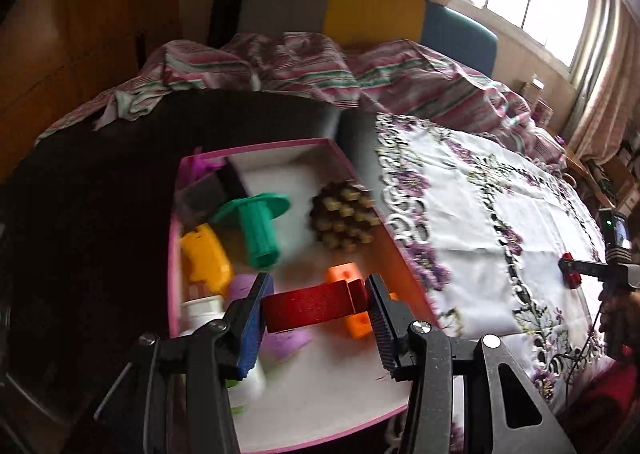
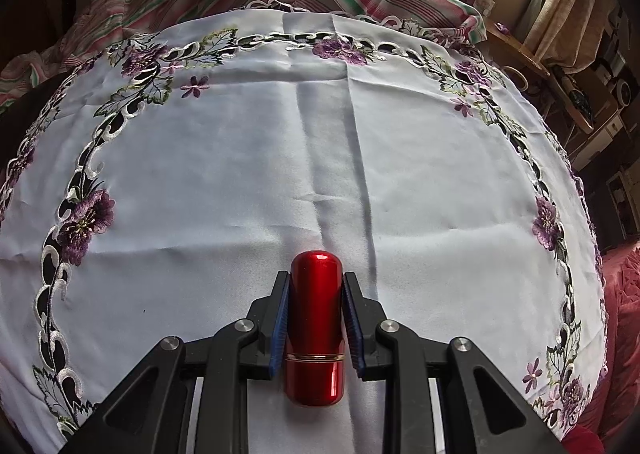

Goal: Organize rigid objects
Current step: 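Carry the red puzzle piece over the tray with the left gripper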

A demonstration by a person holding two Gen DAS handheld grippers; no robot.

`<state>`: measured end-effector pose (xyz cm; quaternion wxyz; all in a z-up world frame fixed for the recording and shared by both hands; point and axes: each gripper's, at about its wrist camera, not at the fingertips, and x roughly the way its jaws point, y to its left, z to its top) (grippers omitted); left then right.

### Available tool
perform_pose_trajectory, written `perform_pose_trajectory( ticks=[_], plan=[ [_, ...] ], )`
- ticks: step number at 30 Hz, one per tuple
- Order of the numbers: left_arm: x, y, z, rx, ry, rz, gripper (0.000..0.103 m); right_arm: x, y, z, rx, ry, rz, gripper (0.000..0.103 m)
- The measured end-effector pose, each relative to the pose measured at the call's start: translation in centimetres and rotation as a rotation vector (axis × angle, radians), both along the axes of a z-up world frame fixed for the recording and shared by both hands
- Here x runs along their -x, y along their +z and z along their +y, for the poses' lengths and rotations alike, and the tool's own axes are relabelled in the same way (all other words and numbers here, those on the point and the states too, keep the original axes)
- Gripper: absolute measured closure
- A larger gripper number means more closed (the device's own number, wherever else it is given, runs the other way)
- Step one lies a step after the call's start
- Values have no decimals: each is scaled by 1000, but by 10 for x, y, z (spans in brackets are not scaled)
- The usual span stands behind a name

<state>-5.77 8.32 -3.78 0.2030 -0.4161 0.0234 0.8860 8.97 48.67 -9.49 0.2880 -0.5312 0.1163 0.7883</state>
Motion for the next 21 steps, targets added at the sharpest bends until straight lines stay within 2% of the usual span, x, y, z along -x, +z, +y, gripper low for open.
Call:
perform_pose_trajectory(
  ticks=[3, 7, 21],
  plan=[
    [0, -5, -23, 28, 50, -1, 55, 0, 0, -1, -4, 3, -3, 77],
    [-4, -10, -35, 54, 71, -3, 55, 1, 0, -1, -12, 6, -7, 77],
    [-17, -15, -7, 78, -38, 16, 55, 1, 0, -2, -22, 10, -13, 78]
  ],
)
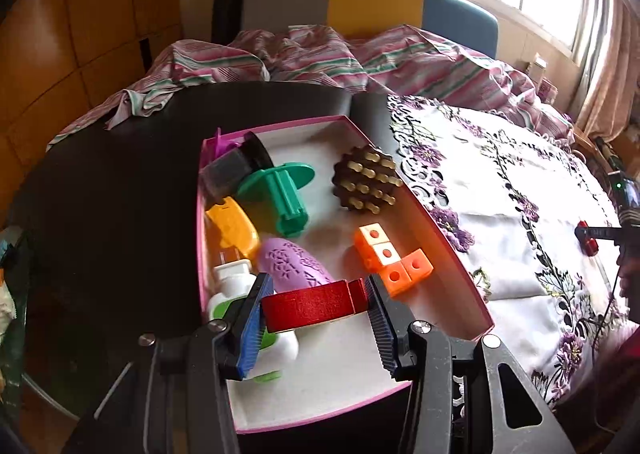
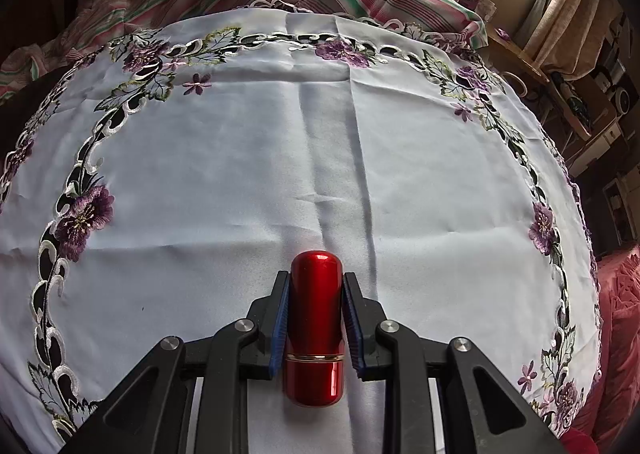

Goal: Organize rigid objects
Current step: 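Carry the red puzzle piece over the tray with the left gripper, then lower the red piece beside the orange block and open the left gripper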

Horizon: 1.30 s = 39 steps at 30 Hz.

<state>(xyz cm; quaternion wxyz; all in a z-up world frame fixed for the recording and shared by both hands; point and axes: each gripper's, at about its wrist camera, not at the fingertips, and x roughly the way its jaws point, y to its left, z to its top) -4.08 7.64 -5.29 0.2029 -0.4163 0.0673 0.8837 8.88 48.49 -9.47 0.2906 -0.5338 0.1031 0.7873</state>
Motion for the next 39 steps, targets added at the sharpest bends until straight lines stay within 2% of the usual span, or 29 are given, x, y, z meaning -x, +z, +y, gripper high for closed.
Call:
perform_pose_trajectory(
  ticks=[16, 22, 26, 39],
  plan=[
    [21, -21, 21, 22, -32, -40, 55, 1, 1, 0, -12, 8, -9, 78],
    [30, -25, 29, 65, -34, 17, 54, 0, 1, -1, -10, 7, -9, 78],
    [34, -26, 31, 52, -30, 13, 45, 0, 1, -1, -11, 8, -10, 78],
    [27, -21, 20, 26, -6, 4, 42, -1, 1, -1, -17, 11, -13, 78]
  ],
)
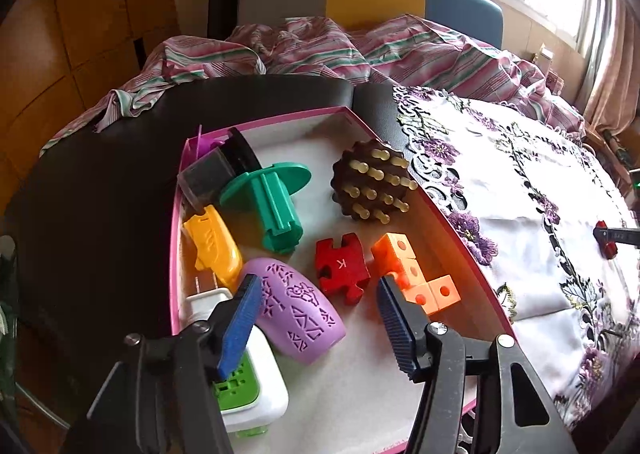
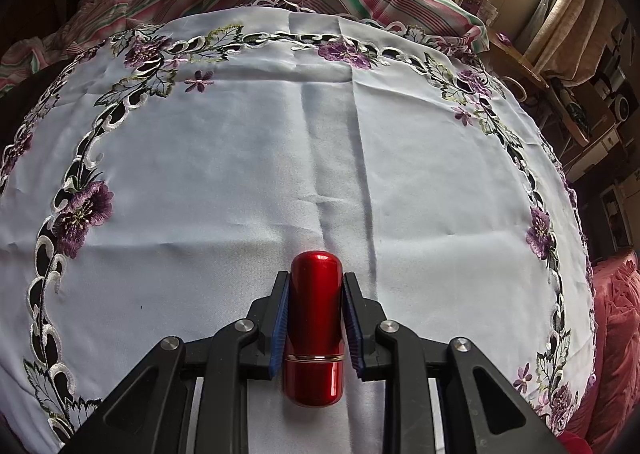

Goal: Organize rigid objects
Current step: 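Carry the red lipstick tube over the tray with the right gripper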

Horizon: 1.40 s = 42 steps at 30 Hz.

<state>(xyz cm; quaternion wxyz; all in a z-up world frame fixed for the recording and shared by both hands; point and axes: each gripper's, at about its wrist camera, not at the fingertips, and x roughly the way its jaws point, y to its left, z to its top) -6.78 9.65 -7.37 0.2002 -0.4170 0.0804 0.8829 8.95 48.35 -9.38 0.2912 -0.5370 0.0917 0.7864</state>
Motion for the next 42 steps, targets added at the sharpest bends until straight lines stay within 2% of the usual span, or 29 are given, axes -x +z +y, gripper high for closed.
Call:
perform_pose_trajectory(
  ticks=[12, 16, 21, 28, 36, 42],
  plan=[
    [-9, 25, -25, -54, 54, 19, 35, 3, 1, -2, -16, -10, -10, 79],
    [-17, 35, -34, -44, 79, 60, 23, 2, 3, 1, 22, -38, -1, 79],
    [-20, 40, -49, -68, 106, 54, 23, 7, 10, -10, 68, -34, 10, 79],
    [-21, 42, -60, -72, 133, 59, 22, 41, 38, -85, 97, 159, 102, 79],
    [-23, 43, -69, -72, 155, 66, 22, 82, 67, -200, 227, 401, 243, 79],
    [-22, 43, -77, -73, 172, 64, 22, 98, 72, -273, 333, 540, 290, 79]
  ],
)
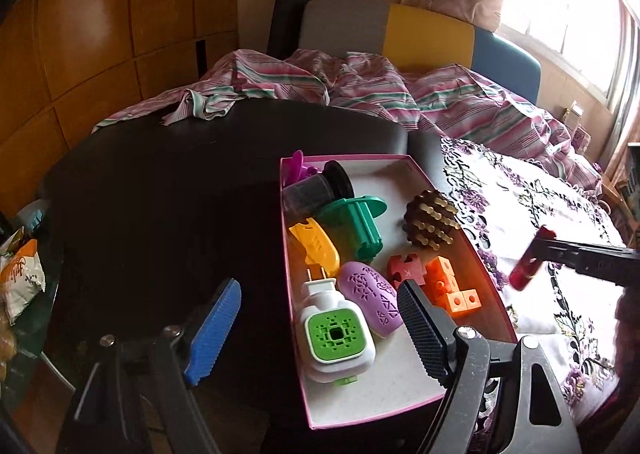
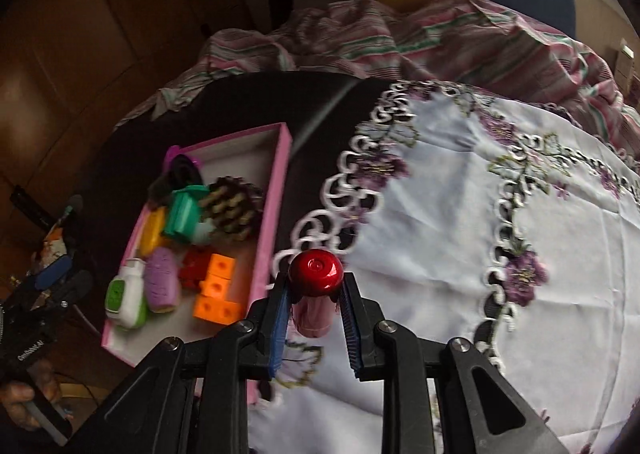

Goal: Organize rigid objects
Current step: 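Carry the red lipstick tube over the tray with the right gripper, then lower the lipstick tube beside the spiky toy and open the right gripper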

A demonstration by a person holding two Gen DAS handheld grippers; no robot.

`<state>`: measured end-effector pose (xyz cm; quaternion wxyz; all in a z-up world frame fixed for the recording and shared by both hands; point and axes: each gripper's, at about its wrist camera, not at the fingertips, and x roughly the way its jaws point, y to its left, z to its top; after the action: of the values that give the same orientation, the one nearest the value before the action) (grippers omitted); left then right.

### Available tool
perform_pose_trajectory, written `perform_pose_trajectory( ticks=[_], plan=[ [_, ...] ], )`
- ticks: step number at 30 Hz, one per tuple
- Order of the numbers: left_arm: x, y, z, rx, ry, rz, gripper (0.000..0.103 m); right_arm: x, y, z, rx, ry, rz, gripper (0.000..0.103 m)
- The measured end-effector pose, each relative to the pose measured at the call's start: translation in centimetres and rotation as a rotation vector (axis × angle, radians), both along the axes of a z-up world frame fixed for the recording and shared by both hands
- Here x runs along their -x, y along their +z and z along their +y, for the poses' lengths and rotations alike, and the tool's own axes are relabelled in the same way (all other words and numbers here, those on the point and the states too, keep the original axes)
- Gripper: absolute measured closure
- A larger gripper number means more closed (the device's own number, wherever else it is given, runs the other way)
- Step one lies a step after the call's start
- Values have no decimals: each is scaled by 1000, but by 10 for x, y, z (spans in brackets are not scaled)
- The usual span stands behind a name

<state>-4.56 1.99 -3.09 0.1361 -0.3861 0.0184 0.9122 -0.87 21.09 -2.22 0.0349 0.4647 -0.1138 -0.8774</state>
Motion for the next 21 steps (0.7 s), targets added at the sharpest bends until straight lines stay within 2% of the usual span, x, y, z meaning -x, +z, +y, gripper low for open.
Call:
perform_pose_trajectory(
  ticks=[3, 5, 7, 13, 16, 21],
  plan=[
    [0, -1, -4, 1, 11, -3, 22, 6, 6, -24, -1, 40, 13, 80],
    [1, -2, -8, -4, 20, -6, 22, 8, 11, -30, 43, 64, 23, 80],
    [1, -3, -11, -6, 27, -9, 22, 9, 17, -39, 20, 82, 35, 80],
    [1, -3, -18, -12, 40, -11, 22, 7, 33, -53, 53, 141, 44, 80],
    [2, -4, -21, -19, 50, -16, 22, 8, 34, -60, 74, 175, 14, 80],
    [3, -7, -30, -21, 73, -28, 19, 21, 21, -76, 48, 225, -66, 80]
  ],
)
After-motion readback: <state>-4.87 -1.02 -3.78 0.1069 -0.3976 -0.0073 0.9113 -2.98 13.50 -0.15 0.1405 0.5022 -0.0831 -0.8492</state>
